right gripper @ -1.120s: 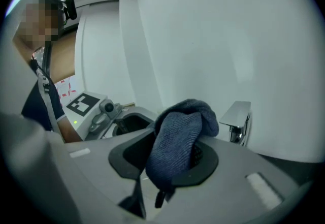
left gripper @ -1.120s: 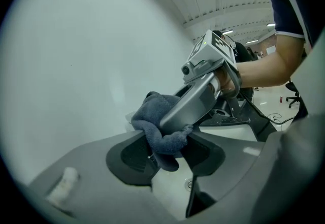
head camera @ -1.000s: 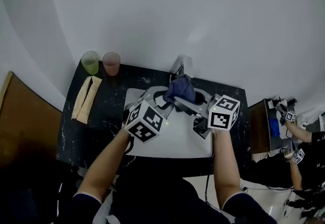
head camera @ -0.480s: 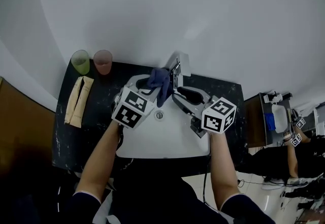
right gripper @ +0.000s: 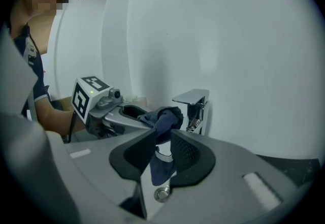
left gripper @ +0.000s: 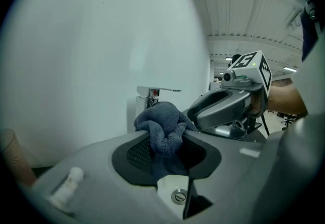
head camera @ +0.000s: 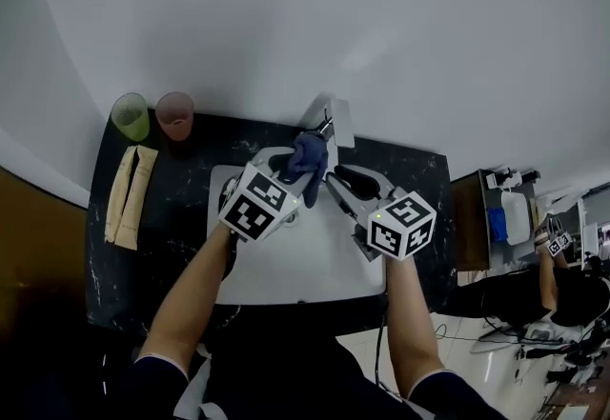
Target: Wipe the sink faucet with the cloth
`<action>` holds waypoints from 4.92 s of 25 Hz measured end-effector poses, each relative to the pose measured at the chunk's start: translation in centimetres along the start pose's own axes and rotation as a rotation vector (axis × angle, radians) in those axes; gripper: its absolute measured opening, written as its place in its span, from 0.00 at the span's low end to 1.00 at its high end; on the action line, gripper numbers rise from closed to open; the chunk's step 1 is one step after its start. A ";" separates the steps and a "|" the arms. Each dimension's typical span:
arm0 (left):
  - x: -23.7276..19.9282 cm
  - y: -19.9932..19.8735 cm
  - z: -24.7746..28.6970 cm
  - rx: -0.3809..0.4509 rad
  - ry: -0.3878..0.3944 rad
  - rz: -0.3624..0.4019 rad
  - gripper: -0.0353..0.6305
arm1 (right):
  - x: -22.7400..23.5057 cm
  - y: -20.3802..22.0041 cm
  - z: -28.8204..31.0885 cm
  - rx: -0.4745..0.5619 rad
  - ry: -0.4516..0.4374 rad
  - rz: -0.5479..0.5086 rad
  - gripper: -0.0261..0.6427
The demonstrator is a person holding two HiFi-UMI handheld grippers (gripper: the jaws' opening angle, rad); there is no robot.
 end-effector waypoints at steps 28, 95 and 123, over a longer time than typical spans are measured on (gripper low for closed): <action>-0.4 0.6 1.8 -0.057 -0.071 -0.030 0.22 | 0.6 1.2 0.2 0.039 0.013 0.002 0.05; -6.0 -1.6 5.0 -0.067 -0.070 -0.098 0.22 | 0.5 1.0 0.4 0.072 -0.019 -0.005 0.05; -8.7 -5.9 6.1 0.026 -0.062 -0.078 0.22 | 0.5 1.0 0.5 0.078 -0.028 0.001 0.05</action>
Point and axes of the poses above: the fingertips, and each gripper's own axes: z forward along the fingers, x to its right, y out of its underside, the point moved 7 cm from there along -z, backward along the fingers, and after that the axes turned 1 degree about -x, right-handed, at the moved point
